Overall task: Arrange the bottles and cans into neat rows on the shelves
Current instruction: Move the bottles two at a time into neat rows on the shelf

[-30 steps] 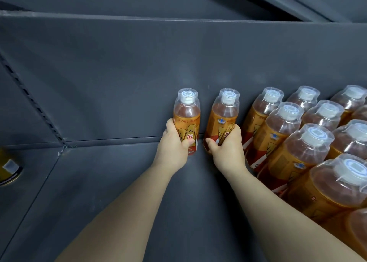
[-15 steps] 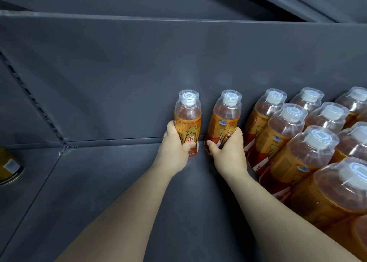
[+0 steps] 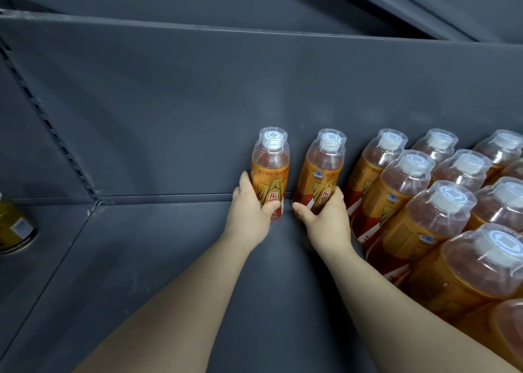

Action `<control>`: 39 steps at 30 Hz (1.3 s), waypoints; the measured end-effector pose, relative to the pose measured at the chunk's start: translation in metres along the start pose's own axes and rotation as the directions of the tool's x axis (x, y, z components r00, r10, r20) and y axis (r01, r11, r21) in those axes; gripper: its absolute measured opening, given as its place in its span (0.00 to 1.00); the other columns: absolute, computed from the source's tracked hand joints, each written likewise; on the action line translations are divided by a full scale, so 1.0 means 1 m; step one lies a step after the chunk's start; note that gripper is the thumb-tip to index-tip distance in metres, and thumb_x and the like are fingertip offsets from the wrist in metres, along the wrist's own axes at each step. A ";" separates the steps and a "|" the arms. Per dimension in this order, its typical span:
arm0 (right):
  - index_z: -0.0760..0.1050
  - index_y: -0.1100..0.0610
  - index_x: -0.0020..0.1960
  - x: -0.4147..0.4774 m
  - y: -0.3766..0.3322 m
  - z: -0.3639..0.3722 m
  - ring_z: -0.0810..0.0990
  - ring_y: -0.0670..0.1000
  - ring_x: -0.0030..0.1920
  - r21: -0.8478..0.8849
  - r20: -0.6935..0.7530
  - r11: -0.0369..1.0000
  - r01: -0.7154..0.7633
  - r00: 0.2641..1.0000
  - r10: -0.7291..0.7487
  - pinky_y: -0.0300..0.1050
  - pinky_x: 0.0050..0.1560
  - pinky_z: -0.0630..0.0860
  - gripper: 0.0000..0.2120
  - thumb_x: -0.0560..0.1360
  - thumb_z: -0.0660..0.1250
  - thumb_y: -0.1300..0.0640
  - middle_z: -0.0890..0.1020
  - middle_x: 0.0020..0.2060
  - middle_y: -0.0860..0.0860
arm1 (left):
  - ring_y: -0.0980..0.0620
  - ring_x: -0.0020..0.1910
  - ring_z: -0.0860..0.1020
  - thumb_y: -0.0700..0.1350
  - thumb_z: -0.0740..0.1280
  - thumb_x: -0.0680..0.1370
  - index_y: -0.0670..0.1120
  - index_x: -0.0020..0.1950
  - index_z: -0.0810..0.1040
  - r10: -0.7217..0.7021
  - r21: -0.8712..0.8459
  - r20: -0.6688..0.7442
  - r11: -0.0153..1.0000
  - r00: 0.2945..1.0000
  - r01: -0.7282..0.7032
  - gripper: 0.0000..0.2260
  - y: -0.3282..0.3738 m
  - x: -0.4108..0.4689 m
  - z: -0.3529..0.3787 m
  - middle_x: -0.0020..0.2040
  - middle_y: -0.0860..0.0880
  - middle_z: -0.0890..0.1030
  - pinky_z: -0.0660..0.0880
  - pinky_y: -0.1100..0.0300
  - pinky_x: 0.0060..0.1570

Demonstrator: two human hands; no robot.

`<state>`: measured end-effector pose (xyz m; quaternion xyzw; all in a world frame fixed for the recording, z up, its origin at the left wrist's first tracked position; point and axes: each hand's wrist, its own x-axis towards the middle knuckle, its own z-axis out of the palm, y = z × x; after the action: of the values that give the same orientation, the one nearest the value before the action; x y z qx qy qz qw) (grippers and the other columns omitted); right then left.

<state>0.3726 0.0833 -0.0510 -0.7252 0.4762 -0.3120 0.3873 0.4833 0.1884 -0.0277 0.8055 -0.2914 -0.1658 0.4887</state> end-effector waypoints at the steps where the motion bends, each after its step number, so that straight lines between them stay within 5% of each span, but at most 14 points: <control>1: 0.62 0.56 0.75 -0.003 0.000 -0.002 0.75 0.55 0.66 -0.001 0.008 1.000 -0.012 1.000 0.012 0.52 0.66 0.74 0.41 0.70 0.78 0.47 0.75 0.67 0.52 | 0.51 0.60 0.74 0.46 0.73 0.77 0.47 0.78 0.58 -0.011 0.011 -0.003 1.000 1.000 0.011 0.34 0.002 -0.003 -0.001 0.70 0.45 0.70 0.72 0.54 0.65; 4: 0.63 0.56 0.74 -0.014 -0.001 -0.006 0.75 0.53 0.66 0.011 0.021 1.000 -0.026 0.999 0.025 0.44 0.61 0.71 0.36 0.72 0.77 0.49 0.76 0.65 0.50 | 0.50 0.68 0.71 0.48 0.69 0.80 0.46 0.81 0.53 -0.044 0.049 -0.002 0.998 0.999 0.044 0.35 0.004 -0.016 -0.005 0.77 0.45 0.63 0.68 0.60 0.63; 7: 0.66 0.54 0.69 -0.027 -0.003 -0.012 0.77 0.52 0.63 0.022 0.013 1.000 -0.015 1.000 0.015 0.43 0.60 0.71 0.29 0.73 0.76 0.51 0.78 0.61 0.50 | 0.46 0.75 0.65 0.51 0.66 0.81 0.45 0.81 0.51 -0.045 0.116 -0.019 0.992 0.999 0.047 0.34 0.006 -0.028 -0.011 0.79 0.45 0.61 0.66 0.54 0.69; 15: 0.60 0.52 0.77 -0.066 -0.013 -0.022 0.68 0.53 0.74 -0.083 0.013 0.997 -0.007 1.000 0.008 0.54 0.73 0.68 0.33 0.78 0.69 0.47 0.71 0.73 0.49 | 0.45 0.75 0.64 0.54 0.62 0.83 0.44 0.80 0.56 0.042 0.341 0.063 0.938 0.997 -0.061 0.30 0.004 -0.062 -0.029 0.77 0.45 0.63 0.65 0.51 0.71; 27: 0.50 0.53 0.82 -0.138 -0.036 -0.034 0.49 0.54 0.81 -0.515 0.320 0.831 0.209 0.947 -0.040 0.51 0.78 0.52 0.34 0.82 0.59 0.42 0.54 0.81 0.52 | 0.42 0.80 0.52 0.58 0.54 0.84 0.45 0.82 0.51 0.120 0.600 0.278 0.753 0.953 -0.270 0.30 -0.021 -0.110 -0.062 0.82 0.44 0.53 0.51 0.47 0.78; 39: 0.51 0.53 0.82 -0.209 -0.044 -0.051 0.49 0.56 0.81 -0.565 0.418 0.747 0.351 0.902 -0.108 0.51 0.78 0.50 0.33 0.82 0.57 0.40 0.53 0.81 0.53 | 0.43 0.81 0.51 0.59 0.53 0.84 0.45 0.82 0.50 0.101 0.651 0.255 0.717 0.962 -0.248 0.30 -0.026 -0.179 -0.095 0.82 0.45 0.52 0.48 0.46 0.79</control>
<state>0.2774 0.2753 -0.0046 -0.9103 0.3787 -0.0436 0.1612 0.4046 0.3763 -0.0092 0.8754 -0.4543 -0.0819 0.1433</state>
